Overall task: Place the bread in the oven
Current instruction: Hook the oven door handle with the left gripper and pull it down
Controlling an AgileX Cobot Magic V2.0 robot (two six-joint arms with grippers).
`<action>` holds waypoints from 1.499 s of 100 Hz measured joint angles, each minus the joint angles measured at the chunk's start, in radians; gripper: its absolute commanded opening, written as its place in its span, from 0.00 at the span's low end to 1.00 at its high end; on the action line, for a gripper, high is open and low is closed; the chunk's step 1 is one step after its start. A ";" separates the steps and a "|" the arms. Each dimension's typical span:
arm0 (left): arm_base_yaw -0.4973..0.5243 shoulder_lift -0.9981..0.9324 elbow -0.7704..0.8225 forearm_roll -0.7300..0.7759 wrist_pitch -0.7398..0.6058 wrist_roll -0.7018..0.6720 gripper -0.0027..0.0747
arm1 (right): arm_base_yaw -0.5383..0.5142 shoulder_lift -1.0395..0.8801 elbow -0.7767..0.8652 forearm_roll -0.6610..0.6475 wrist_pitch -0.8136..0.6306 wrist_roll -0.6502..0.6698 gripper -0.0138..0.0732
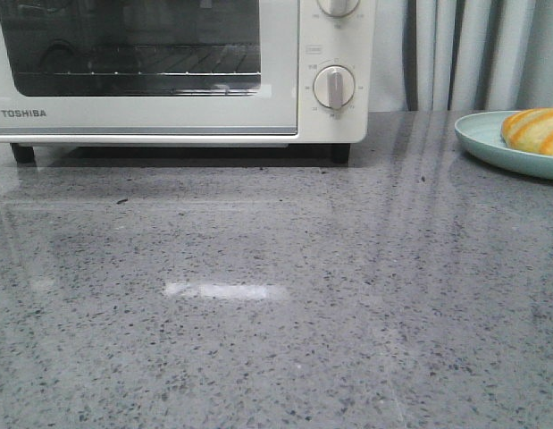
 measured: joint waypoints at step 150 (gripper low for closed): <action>-0.099 -0.101 0.403 0.091 0.228 0.002 0.01 | 0.000 0.100 -0.146 -0.010 0.034 0.000 0.09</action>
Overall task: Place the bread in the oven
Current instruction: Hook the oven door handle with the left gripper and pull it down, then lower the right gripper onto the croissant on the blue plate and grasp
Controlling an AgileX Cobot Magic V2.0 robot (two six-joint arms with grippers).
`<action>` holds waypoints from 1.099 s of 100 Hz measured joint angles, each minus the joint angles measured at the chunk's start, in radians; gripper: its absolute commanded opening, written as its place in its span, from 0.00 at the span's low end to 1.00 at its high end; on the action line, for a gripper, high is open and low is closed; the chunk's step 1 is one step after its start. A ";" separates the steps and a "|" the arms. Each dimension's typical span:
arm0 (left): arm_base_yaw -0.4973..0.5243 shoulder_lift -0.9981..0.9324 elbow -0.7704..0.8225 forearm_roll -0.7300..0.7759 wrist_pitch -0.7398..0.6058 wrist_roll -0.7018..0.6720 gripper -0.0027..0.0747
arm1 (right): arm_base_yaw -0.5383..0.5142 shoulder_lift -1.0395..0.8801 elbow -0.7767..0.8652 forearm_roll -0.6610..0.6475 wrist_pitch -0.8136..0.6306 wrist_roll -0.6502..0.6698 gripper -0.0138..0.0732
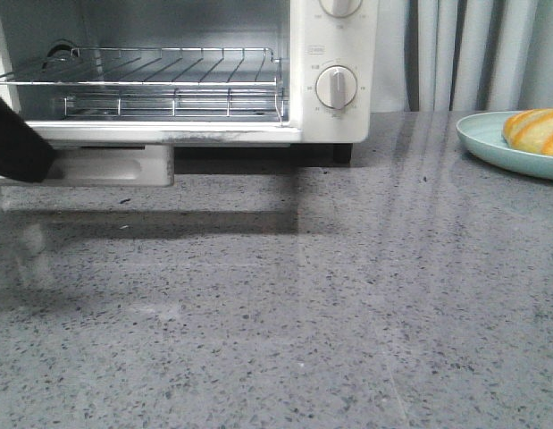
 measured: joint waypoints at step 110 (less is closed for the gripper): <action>0.000 -0.334 0.003 0.002 0.157 -0.023 0.01 | -0.228 1.210 -0.707 -0.039 0.371 0.000 0.57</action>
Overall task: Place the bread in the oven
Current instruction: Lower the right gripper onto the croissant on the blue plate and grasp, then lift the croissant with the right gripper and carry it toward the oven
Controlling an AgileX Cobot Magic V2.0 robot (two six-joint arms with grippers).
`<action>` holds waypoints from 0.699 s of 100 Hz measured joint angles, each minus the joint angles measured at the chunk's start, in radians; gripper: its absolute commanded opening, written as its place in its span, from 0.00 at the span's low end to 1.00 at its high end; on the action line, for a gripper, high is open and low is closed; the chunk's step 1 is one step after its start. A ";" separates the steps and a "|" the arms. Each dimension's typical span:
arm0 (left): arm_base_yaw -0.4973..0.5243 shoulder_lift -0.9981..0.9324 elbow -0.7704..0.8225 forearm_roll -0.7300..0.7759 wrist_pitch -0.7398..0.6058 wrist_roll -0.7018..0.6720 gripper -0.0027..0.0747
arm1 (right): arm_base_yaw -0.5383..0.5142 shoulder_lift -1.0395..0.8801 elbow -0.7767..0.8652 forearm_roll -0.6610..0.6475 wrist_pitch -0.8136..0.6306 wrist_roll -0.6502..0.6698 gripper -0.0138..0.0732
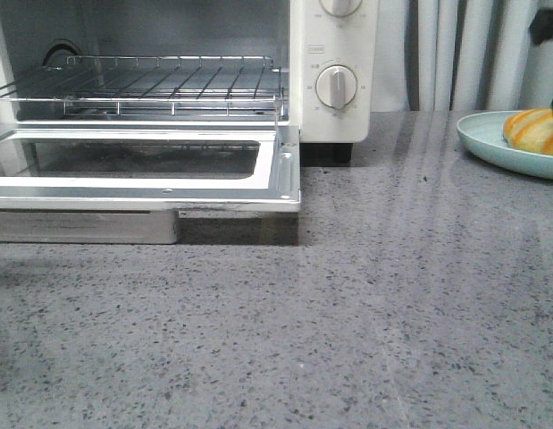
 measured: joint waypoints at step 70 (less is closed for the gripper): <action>0.000 -0.378 0.000 -0.011 0.021 -0.002 0.01 | 0.189 -0.127 -0.041 0.094 -0.265 -0.007 0.09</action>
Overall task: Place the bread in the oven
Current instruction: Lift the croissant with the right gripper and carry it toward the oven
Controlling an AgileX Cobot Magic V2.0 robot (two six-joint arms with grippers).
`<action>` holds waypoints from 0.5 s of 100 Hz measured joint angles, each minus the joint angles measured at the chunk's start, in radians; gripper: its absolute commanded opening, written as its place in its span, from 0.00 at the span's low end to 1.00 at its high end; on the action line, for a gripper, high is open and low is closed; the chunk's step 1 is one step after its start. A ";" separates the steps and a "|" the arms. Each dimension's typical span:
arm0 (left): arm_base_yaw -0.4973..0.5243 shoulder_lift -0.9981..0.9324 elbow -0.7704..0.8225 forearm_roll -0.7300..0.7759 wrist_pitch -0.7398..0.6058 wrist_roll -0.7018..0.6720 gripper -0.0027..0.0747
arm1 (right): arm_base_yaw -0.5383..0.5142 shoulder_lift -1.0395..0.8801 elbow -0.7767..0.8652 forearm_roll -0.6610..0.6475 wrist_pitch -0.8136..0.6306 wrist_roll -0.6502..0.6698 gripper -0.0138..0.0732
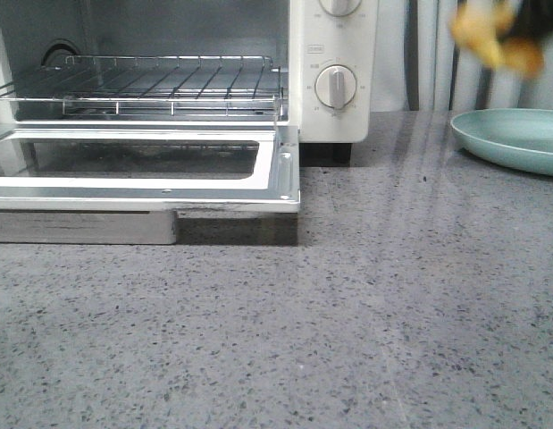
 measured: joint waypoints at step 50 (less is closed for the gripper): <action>0.000 0.000 0.000 0.000 -0.047 0.000 0.01 | 0.728 0.123 -0.268 -0.341 0.038 -0.004 0.08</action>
